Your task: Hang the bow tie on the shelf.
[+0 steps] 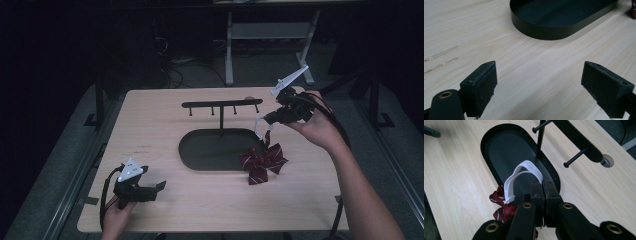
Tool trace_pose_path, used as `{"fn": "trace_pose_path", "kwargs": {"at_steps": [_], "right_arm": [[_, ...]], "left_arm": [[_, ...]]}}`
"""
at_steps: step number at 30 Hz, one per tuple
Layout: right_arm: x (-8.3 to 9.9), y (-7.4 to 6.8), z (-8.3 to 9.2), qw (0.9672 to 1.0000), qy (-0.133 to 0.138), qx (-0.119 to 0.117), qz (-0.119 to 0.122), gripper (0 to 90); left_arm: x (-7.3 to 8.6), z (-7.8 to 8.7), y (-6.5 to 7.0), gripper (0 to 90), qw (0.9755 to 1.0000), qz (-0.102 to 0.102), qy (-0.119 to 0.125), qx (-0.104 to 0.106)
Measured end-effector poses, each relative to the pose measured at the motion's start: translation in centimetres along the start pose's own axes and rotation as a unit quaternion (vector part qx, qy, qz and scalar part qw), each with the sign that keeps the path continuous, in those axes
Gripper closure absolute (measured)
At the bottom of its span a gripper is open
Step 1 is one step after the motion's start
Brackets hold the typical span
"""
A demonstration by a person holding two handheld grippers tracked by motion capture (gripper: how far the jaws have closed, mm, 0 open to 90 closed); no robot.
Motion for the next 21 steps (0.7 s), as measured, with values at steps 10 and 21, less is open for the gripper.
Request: {"fn": "trace_pose_path", "kwargs": {"at_steps": [10, 21], "right_arm": [[-1.1, 0.6, 0.3, 1.0000, -0.001, 0.008, -0.005, 88.1], [-2.2, 1.8, 0.2, 0.9998, -0.006, 0.013, -0.014, 88.2]], "left_arm": [[0.0, -0.1, 0.1, 13.0, 1.0000, -0.003, -0.001, 0.002], [0.0, -0.1, 0.0, 13.0, 1.0000, 0.002, 0.001, 0.003]]}}
Point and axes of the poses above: each handheld gripper's, and its own axes: z roughly backward along the jaws, x roughly out of its underside, y roughly to its right, the point moved 7 cm from there along -z, roughly forward along the jaws, and after that the axes turned 14 degrees about -x, right-handed, at the moved point
